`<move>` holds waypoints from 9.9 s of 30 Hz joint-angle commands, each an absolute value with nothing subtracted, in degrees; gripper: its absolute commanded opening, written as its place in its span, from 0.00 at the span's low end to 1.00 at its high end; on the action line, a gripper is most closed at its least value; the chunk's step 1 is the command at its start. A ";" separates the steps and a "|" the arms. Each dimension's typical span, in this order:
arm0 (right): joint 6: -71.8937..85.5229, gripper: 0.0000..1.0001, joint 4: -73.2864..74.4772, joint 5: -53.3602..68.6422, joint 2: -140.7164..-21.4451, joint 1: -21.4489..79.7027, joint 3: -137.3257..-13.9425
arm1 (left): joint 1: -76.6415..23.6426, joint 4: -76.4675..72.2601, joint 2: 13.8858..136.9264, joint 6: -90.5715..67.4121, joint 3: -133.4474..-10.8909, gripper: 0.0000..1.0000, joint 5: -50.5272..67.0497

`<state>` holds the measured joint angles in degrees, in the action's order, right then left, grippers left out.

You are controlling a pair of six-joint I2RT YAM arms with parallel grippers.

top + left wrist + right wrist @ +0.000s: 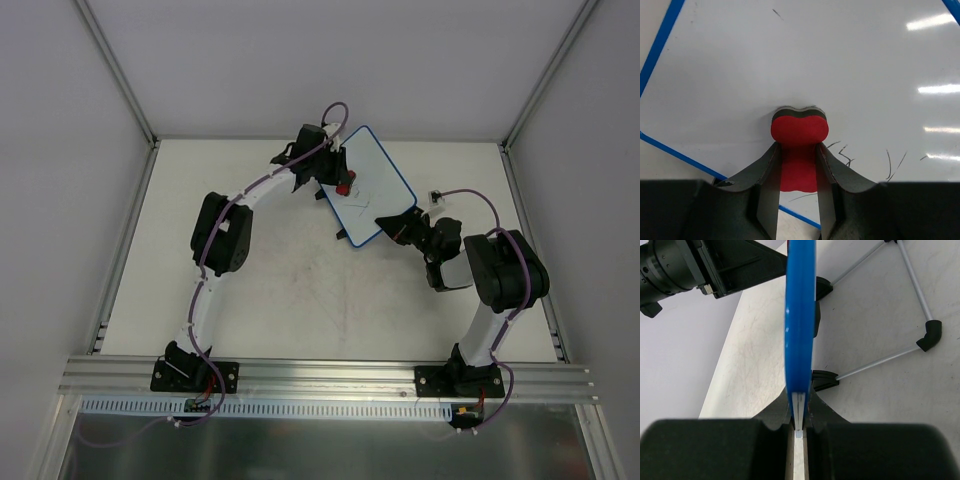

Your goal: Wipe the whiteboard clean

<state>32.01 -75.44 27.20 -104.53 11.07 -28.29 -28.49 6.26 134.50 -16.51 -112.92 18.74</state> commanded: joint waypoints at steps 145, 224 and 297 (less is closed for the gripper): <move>30.85 0.00 -87.80 29.00 -103.71 11.25 -28.12 | -43.77 10.28 124.81 5.17 -97.65 0.00 17.49; 31.73 0.00 -87.80 29.09 -104.15 10.99 -28.83 | -31.64 22.06 110.30 -25.41 -93.85 0.00 -3.26; 30.94 0.00 -87.71 30.32 -102.57 13.54 -27.42 | -26.02 12.83 103.11 -17.22 -88.71 0.00 -1.82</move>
